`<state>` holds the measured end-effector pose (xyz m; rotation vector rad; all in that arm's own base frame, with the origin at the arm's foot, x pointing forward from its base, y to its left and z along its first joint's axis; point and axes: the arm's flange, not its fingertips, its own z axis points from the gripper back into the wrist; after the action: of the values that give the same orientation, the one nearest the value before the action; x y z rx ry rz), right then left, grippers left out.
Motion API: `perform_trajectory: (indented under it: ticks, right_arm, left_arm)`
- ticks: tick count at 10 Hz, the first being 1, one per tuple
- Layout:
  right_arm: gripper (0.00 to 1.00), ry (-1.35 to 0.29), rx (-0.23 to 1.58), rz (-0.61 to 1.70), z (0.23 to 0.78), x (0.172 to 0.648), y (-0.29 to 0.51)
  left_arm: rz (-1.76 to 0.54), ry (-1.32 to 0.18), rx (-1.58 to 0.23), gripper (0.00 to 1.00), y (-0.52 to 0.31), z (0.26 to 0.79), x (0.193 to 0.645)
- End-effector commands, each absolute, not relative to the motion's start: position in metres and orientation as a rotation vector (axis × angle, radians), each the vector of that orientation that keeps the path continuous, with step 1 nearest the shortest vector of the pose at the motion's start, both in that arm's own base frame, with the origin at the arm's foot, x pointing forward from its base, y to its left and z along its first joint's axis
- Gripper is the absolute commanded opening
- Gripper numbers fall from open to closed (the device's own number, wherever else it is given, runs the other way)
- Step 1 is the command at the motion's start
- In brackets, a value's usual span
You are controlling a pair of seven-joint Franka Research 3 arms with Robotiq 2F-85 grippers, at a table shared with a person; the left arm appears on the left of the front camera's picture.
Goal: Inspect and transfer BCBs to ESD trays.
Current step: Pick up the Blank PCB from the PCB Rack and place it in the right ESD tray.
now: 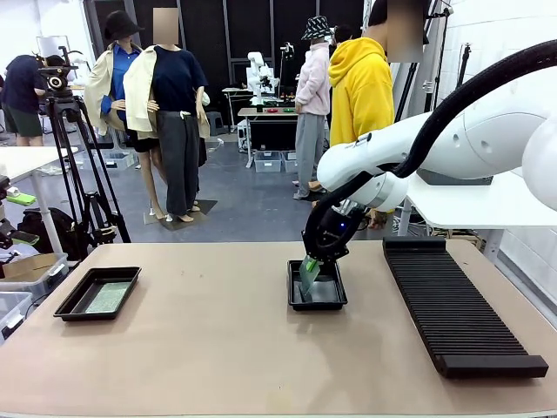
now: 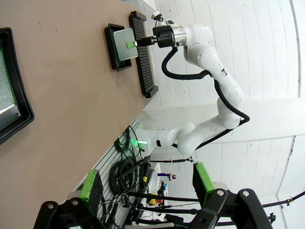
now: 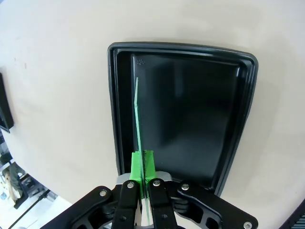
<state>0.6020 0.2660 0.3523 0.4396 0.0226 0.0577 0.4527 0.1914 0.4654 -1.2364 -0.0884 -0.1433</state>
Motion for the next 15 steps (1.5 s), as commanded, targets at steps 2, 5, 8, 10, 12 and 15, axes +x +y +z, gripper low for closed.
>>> perform_trajectory:
  ticks: [2,5,8,10,12,15]
  right_arm:
    - [0.0,0.014,0.435,0.05,0.356,0.6,0.265]
    - [0.0,0.014,0.435,0.05,0.356,0.6,0.265]
    - [0.0,0.014,0.435,0.05,0.356,0.6,0.265]
    - [0.0,0.01,0.408,0.011,0.35,0.603,0.269]
    - [0.0,-0.001,0.397,-0.011,0.346,0.597,0.279]
    - [0.06,-0.003,0.405,-0.063,0.344,0.593,0.284]
  left_arm:
    - [-0.141,-0.095,-1.227,1.0,0.192,0.467,0.452]
    - [-0.141,-0.095,-1.227,1.0,0.192,0.467,0.452]
    - [-0.141,-0.095,-1.227,1.0,0.192,0.467,0.452]
    - [-0.141,-0.095,-1.227,1.0,0.192,0.467,0.452]
    - [-0.141,-0.095,-1.227,1.0,0.192,0.467,0.452]
    - [-0.141,-0.095,-1.227,1.0,0.192,0.467,0.452]
